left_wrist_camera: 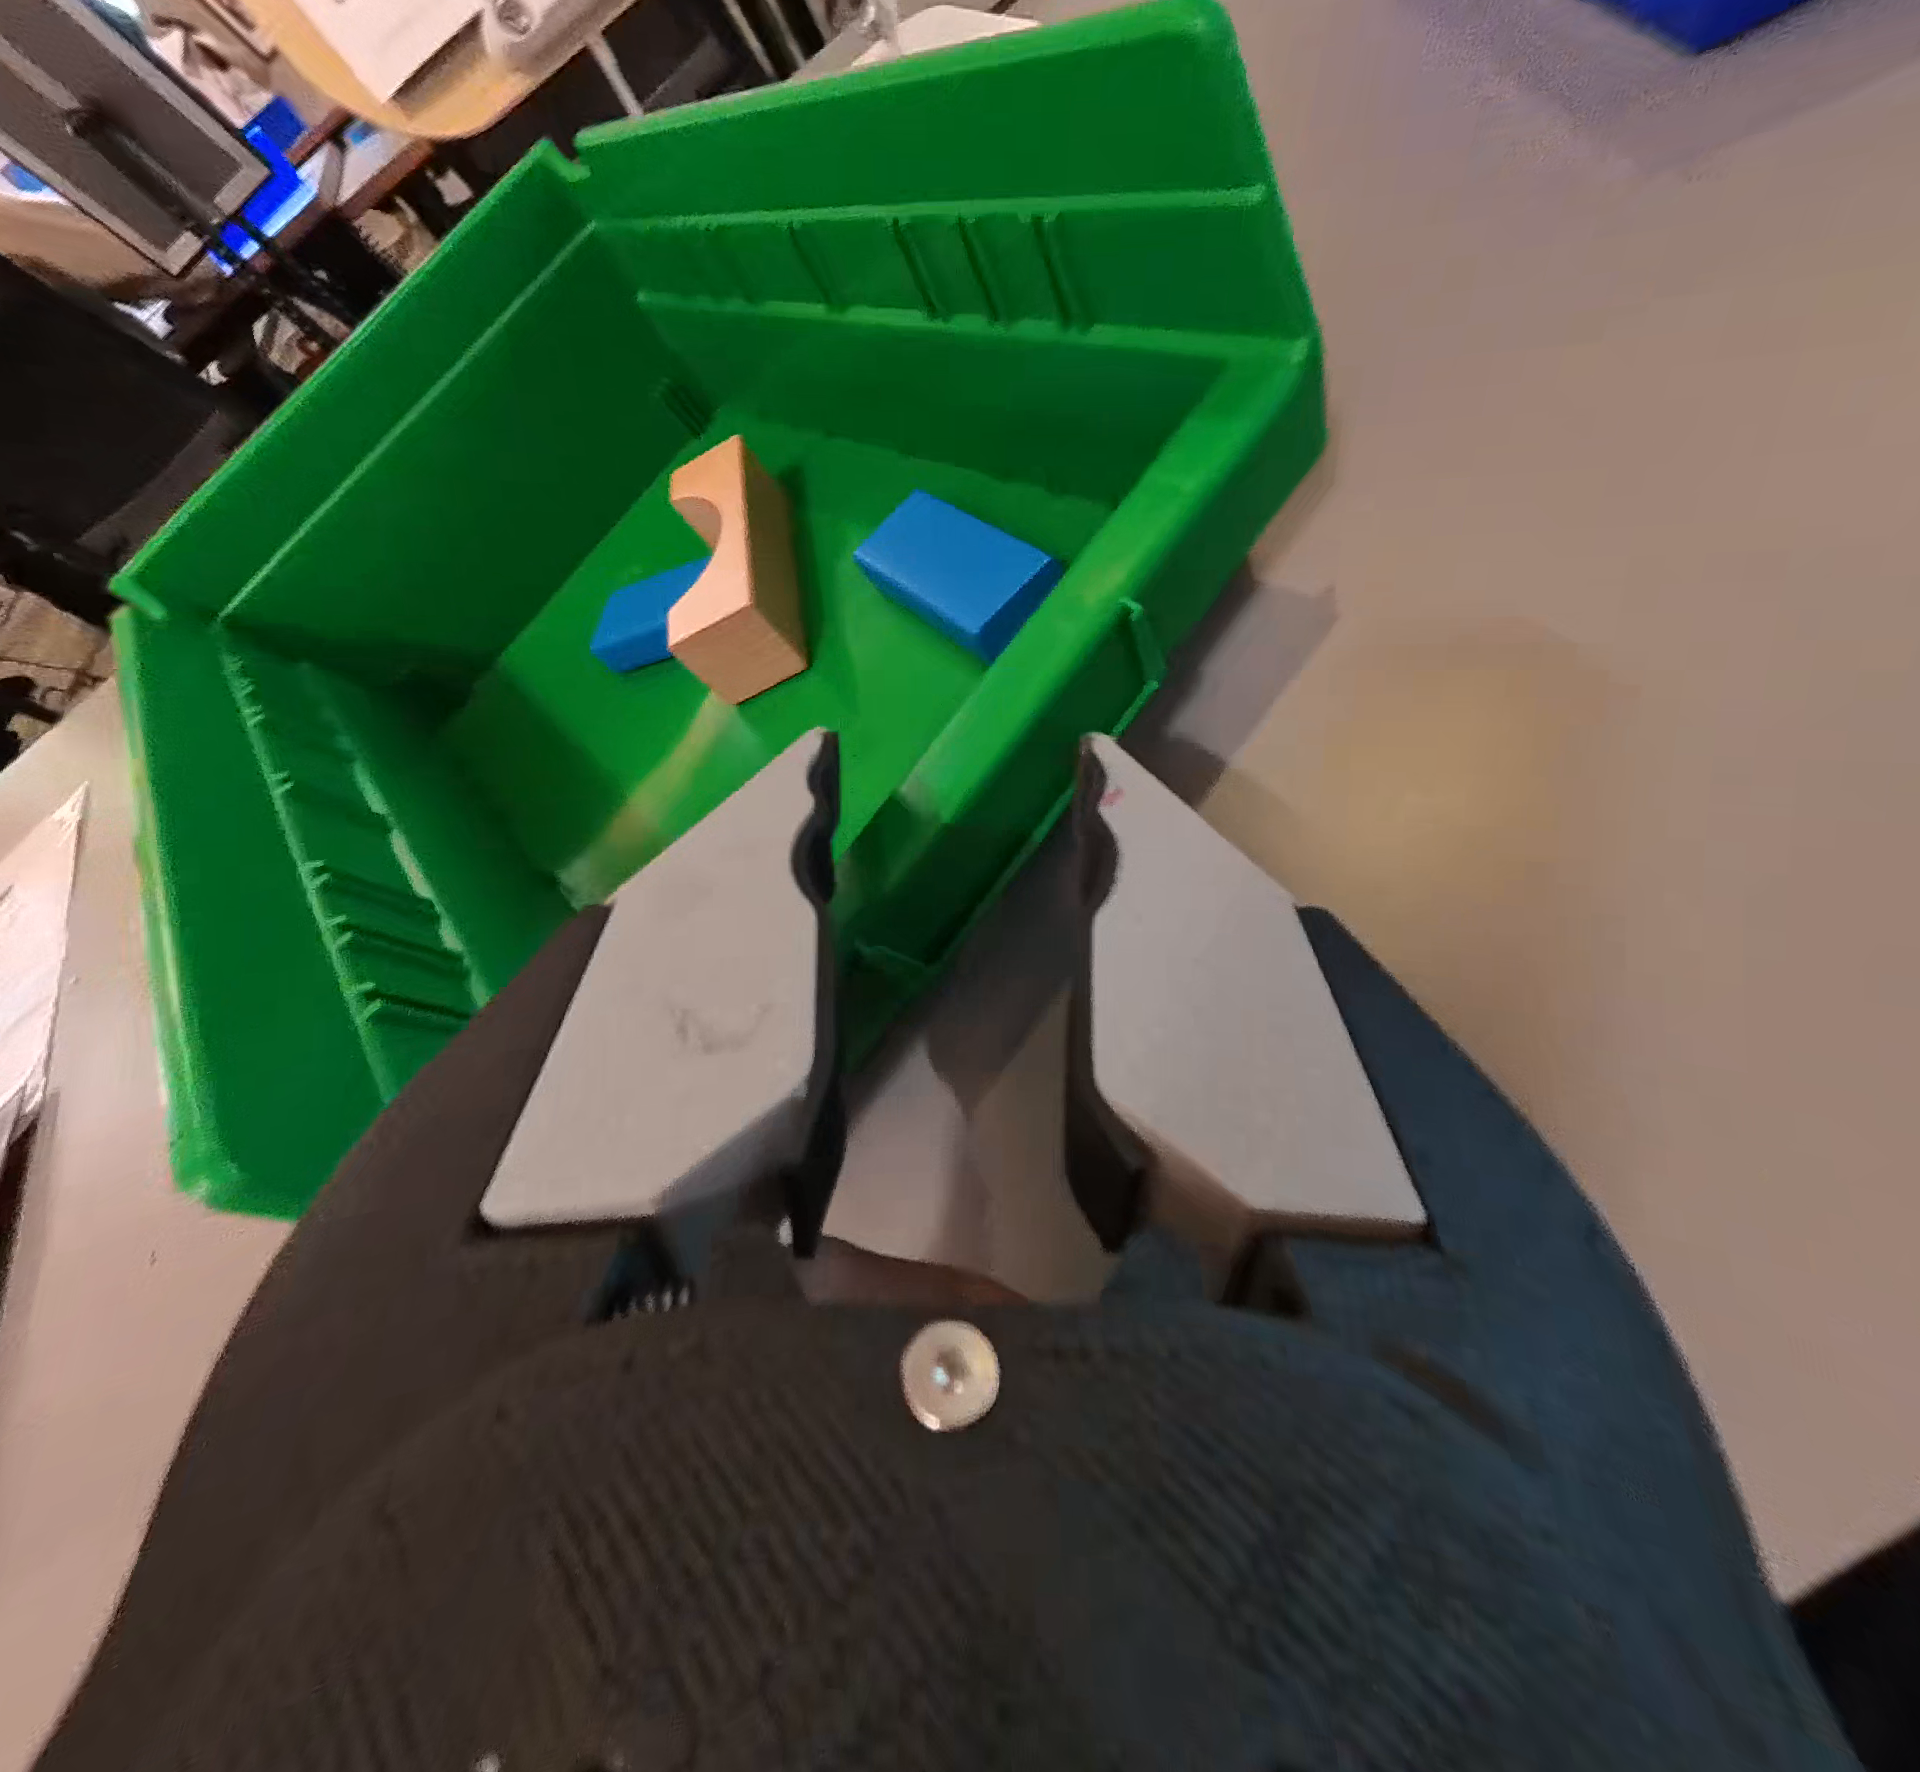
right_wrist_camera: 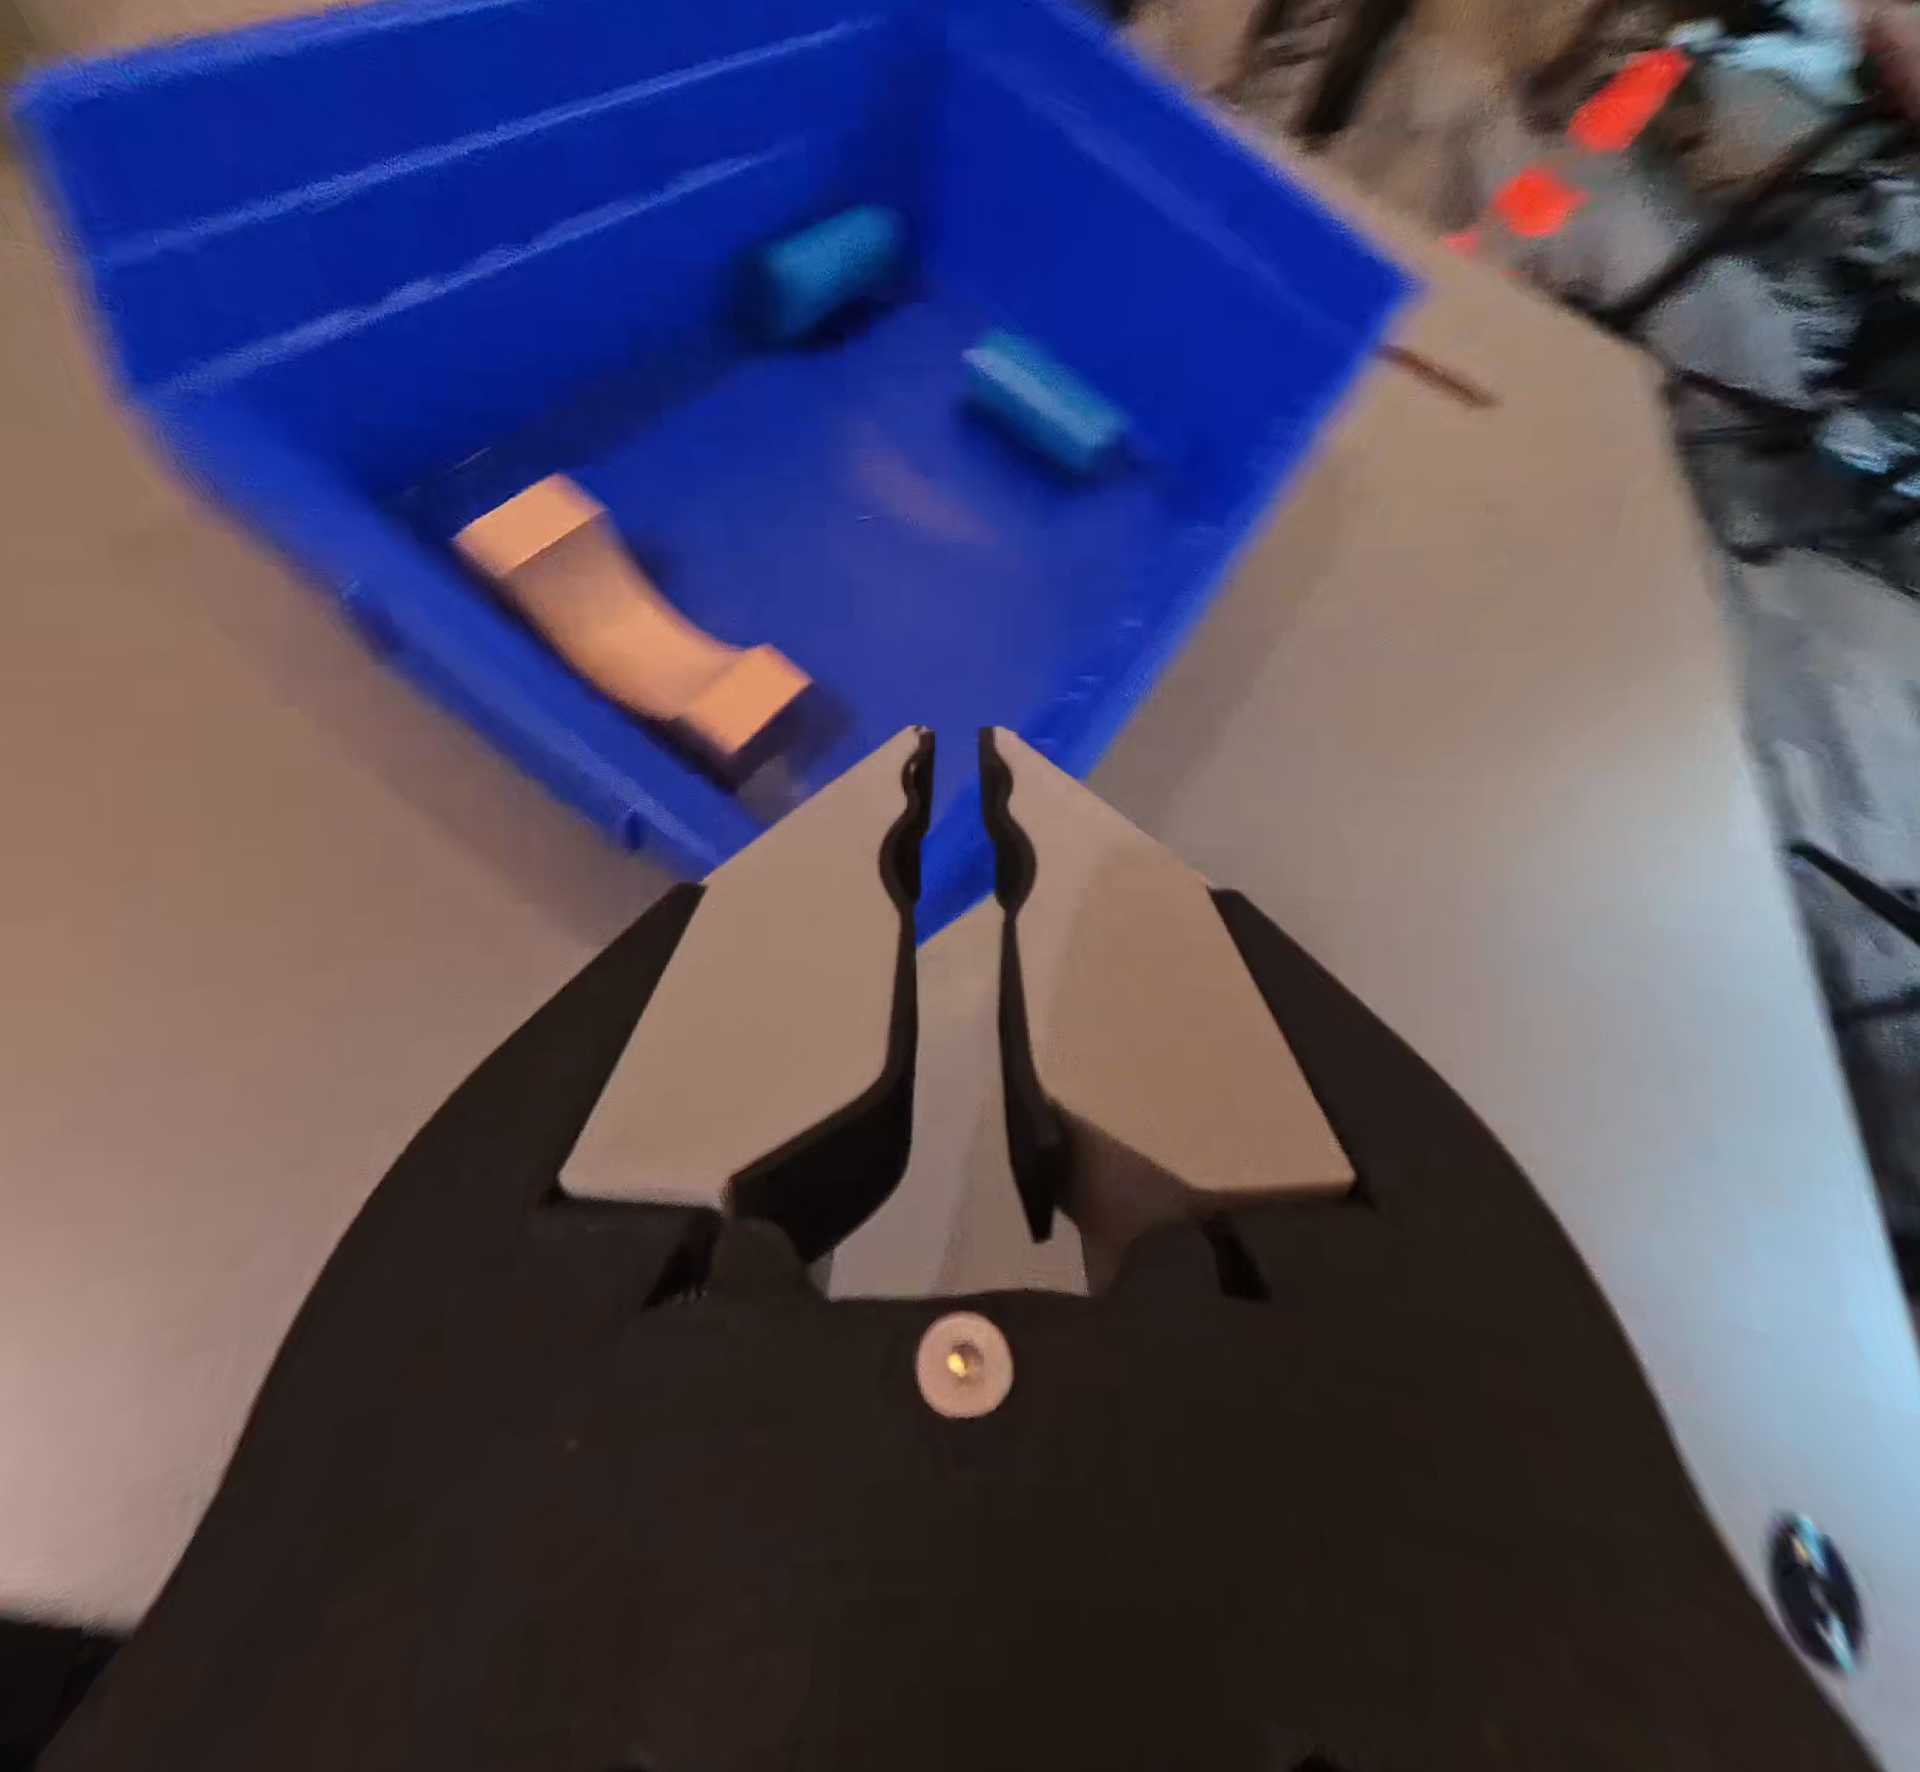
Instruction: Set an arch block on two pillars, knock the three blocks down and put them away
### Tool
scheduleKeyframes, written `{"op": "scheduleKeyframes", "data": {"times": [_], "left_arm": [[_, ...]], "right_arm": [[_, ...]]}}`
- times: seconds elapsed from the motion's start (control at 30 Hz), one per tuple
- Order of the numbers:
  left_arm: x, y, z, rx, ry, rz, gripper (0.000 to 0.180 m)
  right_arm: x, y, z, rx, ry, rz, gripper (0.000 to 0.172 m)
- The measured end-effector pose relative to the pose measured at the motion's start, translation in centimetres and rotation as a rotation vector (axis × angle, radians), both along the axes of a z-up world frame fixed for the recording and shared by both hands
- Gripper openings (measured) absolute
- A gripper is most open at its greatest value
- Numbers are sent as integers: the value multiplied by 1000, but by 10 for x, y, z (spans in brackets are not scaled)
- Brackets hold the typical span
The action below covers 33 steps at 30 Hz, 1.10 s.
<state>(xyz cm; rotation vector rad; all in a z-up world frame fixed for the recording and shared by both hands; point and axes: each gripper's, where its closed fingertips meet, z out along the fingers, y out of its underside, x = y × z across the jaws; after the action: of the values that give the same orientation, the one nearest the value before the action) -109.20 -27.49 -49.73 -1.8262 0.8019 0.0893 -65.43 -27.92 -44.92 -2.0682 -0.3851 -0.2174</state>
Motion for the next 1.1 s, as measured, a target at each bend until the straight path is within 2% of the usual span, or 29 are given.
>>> {"op": "scheduleKeyframes", "data": {"times": [0.03, 0.07, 0.1, 0.13, 0.17, 0.2, 0.27, 0.33, 0.37, 0.43, 0.53, 0.57, 0.67, 0.73, 0.77, 0.8, 0.87, 0.97, 1.03, 1.1], "left_arm": [[-9, 5, 1, -3, -11, 22, 50], [-19, 11, 2, -10, -29, 52, 58], [-29, 16, 2, -26, -53, 86, 67], [-39, 20, 0, -53, -81, 116, 70], [-45, 21, -2, -84, -108, 137, 66], [-45, 19, -3, -113, -130, 136, 60], [-25, 11, -1, -129, -160, 64, 65], [10, 4, 7, -92, -159, -31, 64], [26, 3, 12, -61, -139, -61, 62], [53, 9, 21, 4, -93, -72, 53], [71, 36, 26, 36, -44, -11, 53], [72, 47, 21, 24, -36, 18, 53], [61, 68, 11, 35, 9, 74, 46], [48, 68, 15, 54, 21, 103, 27], [38, 68, 15, 56, 23, 134, 19], [25, 69, 14, 61, 10, 163, 15], [-5, 69, 15, 82, -29, 221, 7], [-38, 59, 15, 26, -174, 231, 3], [-57, 53, 15, 22, -187, 259, 4], [-69, 47, 15, 30, -190, 307, 3]], "right_arm": [[24, 1, 5, 29, 39, -58, 3], [38, 0, 7, 23, 107, -89, 8], [44, -3, 9, 13, 173, -100, 23], [46, -5, 13, 26, 207, -96, 35], [42, -6, 19, 59, 214, -77, 34], [31, -7, 25, 92, 219, -35, 38], [-15, -11, 28, 107, 262, 143, 46], [-69, -15, 12, 25, 315, 310, 55], [-90, -13, 0, -19, 305, 351, 62], [-111, 4, -19, -22, 184, 342, 63], [-127, 32, -40, -21, 46, 296, 63], [-129, 39, -44, -27, 19, 285, 69], [-121, 48, -44, -4, -71, 268, 48], [-105, 45, -44, 16, -112, 238, 35], [-94, 42, -45, 25, -144, 220, 17], [-78, 42, -44, 40, -164, 170, 12], [-54, 39, -45, 34, -157, 143, 6], [-26, 35, -46, -31, -66, 87, 4], [-15, 35, -47, -46, -30, 54, 4], [-5, 35, -47, -51, -68, 0, 8]]}}
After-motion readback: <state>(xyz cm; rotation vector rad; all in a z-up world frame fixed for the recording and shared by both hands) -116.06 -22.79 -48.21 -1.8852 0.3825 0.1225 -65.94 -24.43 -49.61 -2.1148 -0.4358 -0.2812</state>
